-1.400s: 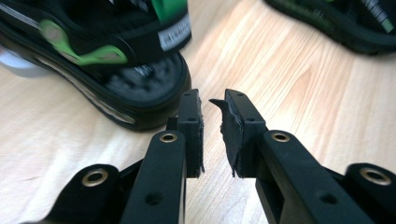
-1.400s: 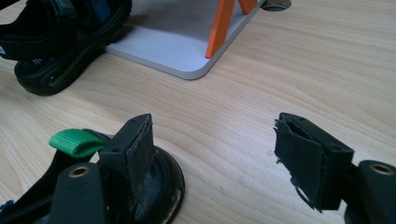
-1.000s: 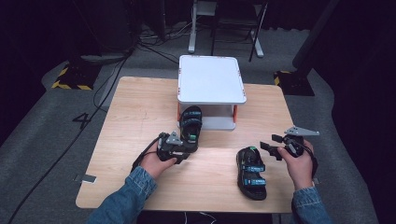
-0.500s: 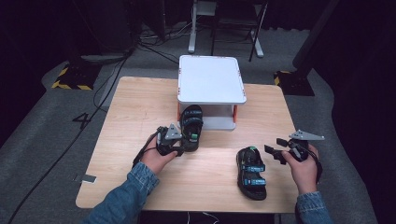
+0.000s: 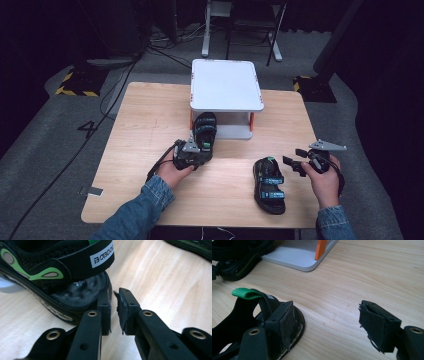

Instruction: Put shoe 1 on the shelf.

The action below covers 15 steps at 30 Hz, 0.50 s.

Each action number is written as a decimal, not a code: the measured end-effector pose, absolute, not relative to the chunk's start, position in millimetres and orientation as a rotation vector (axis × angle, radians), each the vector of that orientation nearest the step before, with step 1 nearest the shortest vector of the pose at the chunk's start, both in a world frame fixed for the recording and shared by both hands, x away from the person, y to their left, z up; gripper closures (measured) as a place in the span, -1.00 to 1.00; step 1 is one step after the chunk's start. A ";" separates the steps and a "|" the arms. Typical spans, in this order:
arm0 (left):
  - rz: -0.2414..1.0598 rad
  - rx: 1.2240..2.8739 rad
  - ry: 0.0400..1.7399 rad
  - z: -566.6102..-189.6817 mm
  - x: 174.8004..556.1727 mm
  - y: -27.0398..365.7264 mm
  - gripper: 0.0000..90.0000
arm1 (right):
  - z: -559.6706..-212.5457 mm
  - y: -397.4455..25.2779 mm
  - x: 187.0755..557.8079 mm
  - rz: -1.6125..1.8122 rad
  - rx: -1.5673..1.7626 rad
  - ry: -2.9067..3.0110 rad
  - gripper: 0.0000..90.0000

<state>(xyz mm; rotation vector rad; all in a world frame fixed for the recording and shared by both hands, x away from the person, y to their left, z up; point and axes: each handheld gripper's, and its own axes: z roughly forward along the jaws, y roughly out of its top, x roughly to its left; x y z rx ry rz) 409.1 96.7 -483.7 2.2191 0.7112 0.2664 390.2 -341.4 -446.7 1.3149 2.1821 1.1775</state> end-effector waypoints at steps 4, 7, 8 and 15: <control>0.345 2.157 0.684 -484.1 418.2 89.2 0.69 | -448.4 -340.0 389.4 1.167 1.319 2.188 -0.36; 0.304 2.108 0.703 -479.9 431.8 86.7 0.75 | -451.6 -339.7 387.5 1.154 1.327 2.197 -0.36; 0.313 2.091 0.697 -480.1 433.4 86.3 0.75 | -452.5 -340.2 386.4 1.150 1.334 2.195 -0.36; 0.418 2.079 0.731 -482.5 455.6 83.2 0.57 | -456.3 -351.6 375.7 1.130 1.374 2.172 -0.36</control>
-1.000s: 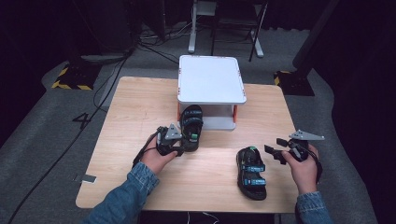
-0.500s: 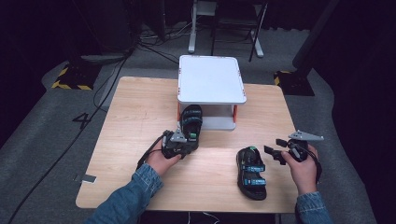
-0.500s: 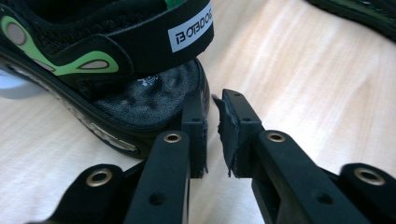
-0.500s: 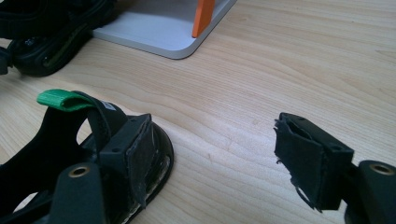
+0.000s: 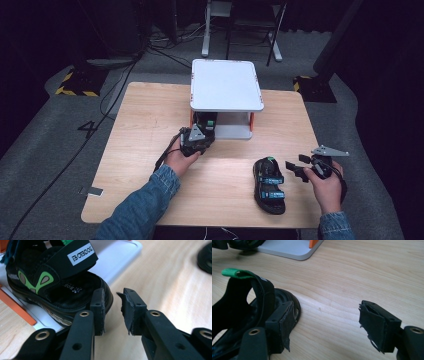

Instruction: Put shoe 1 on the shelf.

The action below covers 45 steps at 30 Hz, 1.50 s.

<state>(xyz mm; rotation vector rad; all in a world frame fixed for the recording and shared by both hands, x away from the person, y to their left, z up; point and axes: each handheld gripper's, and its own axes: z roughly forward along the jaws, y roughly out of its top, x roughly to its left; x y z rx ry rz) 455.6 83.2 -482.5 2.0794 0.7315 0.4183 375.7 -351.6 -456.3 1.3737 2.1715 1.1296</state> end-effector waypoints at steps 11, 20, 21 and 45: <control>0.476 2.024 0.766 -493.9 495.8 80.2 0.39 | -464.1 -363.0 363.0 1.096 1.426 2.150 -0.36; 0.440 1.983 0.699 -490.2 487.6 79.2 -0.07 | -462.8 -363.0 364.4 1.102 1.416 2.150 -0.36; 0.433 1.992 0.701 -488.0 484.8 80.8 -0.08 | -462.0 -362.4 365.6 1.106 1.412 2.147 -0.36; 0.479 1.956 0.995 -414.5 382.8 195.4 -0.34 | -429.8 -332.3 394.8 1.227 1.250 2.184 -0.37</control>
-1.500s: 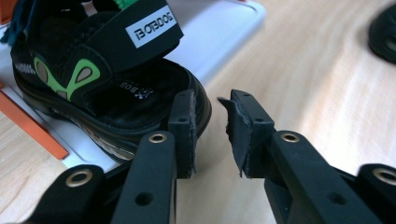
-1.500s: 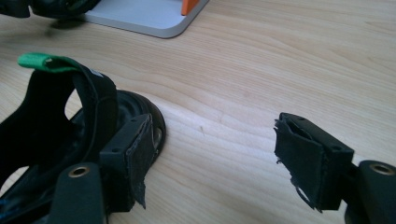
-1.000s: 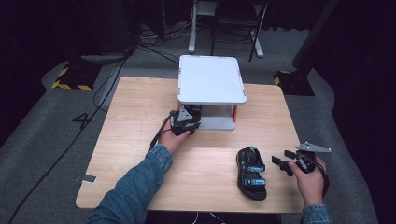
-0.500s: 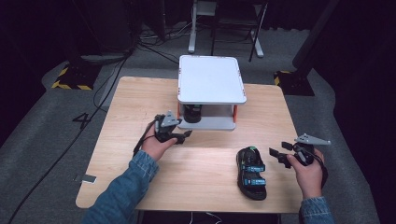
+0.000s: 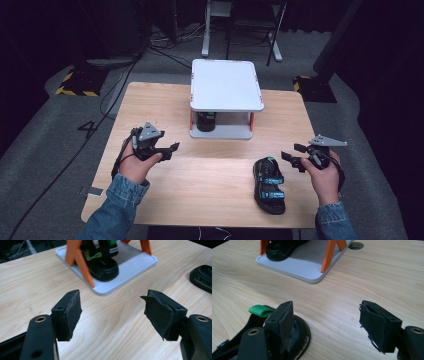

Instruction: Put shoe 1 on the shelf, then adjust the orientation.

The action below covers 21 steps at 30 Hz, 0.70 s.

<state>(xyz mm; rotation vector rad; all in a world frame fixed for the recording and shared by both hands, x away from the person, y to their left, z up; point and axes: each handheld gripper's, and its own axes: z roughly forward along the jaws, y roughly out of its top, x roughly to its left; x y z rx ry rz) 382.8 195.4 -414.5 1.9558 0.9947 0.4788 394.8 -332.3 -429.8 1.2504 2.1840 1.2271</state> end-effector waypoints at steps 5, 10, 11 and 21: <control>0.476 1.952 1.068 -422.8 382.5 208.5 -0.34 | -423.3 -322.2 393.4 1.239 1.196 2.223 -0.38; 0.482 1.937 1.068 -419.1 380.0 213.3 -0.34 | -413.2 -315.6 390.7 1.258 1.144 2.230 -0.38; 0.489 1.935 1.069 -418.1 379.1 214.7 -0.34 | -412.0 -314.1 390.1 1.258 1.141 2.238 -0.38; 0.483 1.937 1.082 -421.9 379.3 217.7 -0.34 | -410.1 -299.8 393.7 1.257 1.058 2.342 -0.63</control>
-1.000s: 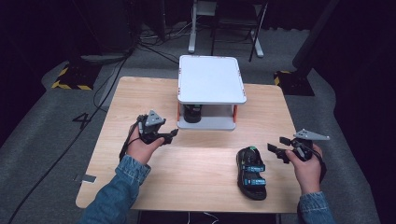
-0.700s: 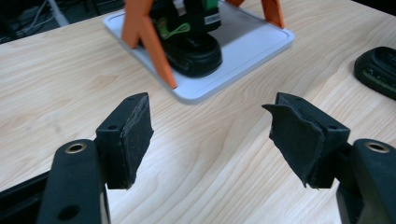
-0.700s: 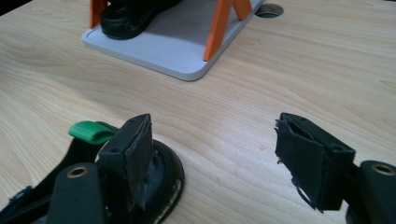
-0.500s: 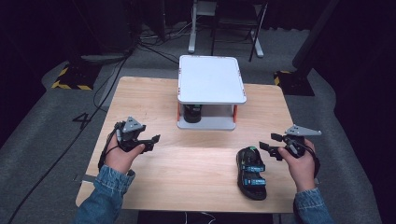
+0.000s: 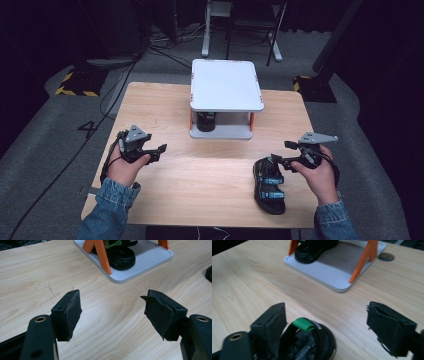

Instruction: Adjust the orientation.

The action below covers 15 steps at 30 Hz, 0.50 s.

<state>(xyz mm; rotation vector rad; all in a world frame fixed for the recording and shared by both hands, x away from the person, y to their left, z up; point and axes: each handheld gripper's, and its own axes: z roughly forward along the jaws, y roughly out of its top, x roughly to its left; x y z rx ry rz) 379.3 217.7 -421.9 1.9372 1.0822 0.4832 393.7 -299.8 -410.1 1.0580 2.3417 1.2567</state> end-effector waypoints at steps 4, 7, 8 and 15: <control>0.480 1.948 1.076 -425.0 380.0 217.1 -0.34 | -413.6 -285.9 393.7 1.135 0.893 2.433 -0.01; 0.476 1.942 1.085 -427.1 380.4 218.6 -0.34 | -416.3 -280.7 393.5 1.044 0.802 2.497 0.12; 0.473 1.940 1.089 -427.7 380.4 219.0 -0.34 | -417.5 -278.7 393.6 1.014 0.781 2.518 0.12; 0.465 1.951 1.085 -430.8 380.9 217.4 -0.34 | -415.4 -272.4 389.9 0.962 0.683 2.518 0.69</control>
